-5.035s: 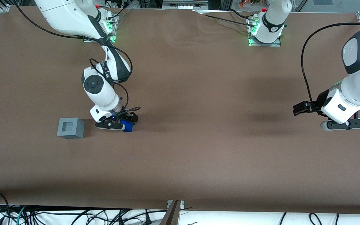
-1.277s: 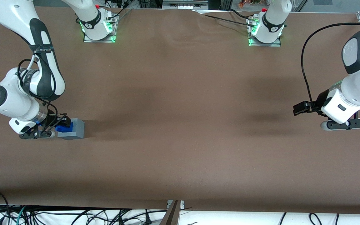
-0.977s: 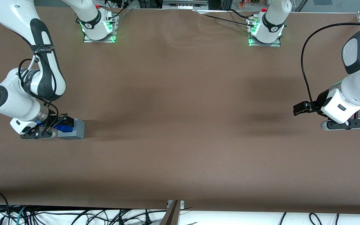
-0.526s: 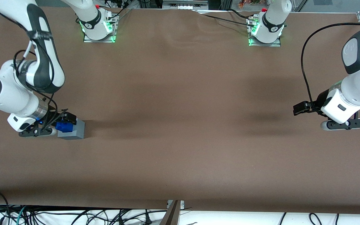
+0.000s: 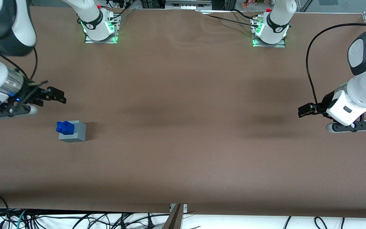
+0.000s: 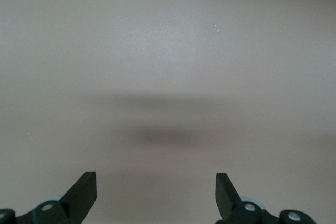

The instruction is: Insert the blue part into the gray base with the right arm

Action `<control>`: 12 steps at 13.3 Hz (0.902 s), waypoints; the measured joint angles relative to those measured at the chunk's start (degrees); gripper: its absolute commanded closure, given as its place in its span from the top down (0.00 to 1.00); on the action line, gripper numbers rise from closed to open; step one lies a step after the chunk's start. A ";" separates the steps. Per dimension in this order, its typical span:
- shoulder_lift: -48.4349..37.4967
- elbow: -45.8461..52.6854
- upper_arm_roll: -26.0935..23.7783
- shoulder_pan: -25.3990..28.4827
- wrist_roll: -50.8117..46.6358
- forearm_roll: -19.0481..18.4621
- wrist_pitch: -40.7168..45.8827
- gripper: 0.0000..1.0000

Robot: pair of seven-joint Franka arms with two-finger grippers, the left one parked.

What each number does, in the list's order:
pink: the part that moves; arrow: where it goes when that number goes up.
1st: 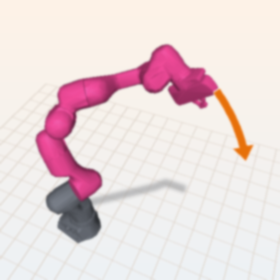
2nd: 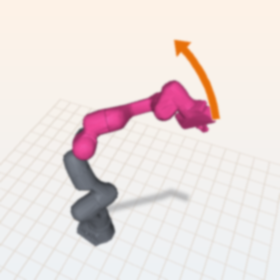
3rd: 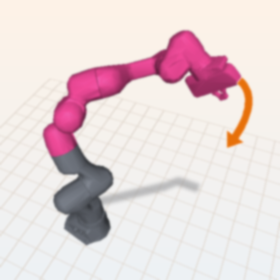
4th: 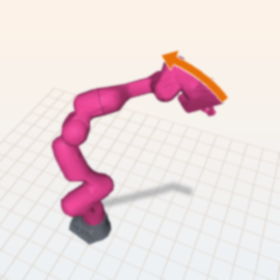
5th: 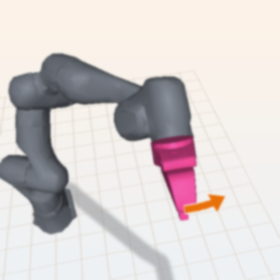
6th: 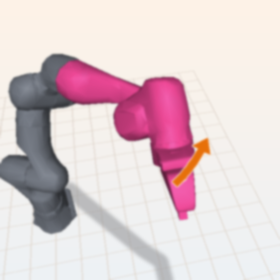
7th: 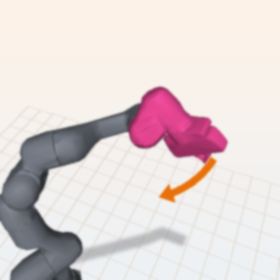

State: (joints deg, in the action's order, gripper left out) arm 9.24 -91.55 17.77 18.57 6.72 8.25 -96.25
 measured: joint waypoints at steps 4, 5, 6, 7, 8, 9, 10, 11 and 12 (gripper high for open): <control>-0.40 6.36 0.16 -0.01 -0.47 -0.93 8.36 0.99; -0.55 6.15 0.18 -0.02 -0.64 -1.04 8.57 0.99; -0.67 6.02 0.19 -0.03 -0.71 -1.16 8.73 0.99; -0.81 6.00 0.18 -0.03 -0.80 -1.32 9.00 0.99; -0.99 5.97 0.18 -0.03 -0.86 -1.48 9.20 0.99; -1.21 5.85 0.18 -0.03 -0.93 -1.77 9.36 0.99; -1.56 5.40 0.18 -0.03 -1.00 -1.99 9.42 0.99; -2.01 4.70 0.18 -0.03 -1.03 -2.09 9.42 0.99; -2.50 3.94 0.17 -0.03 -1.04 -2.21 9.41 0.99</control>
State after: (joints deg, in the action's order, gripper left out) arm 6.74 -87.60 17.94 18.55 5.68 6.04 -86.85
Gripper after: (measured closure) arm 0.009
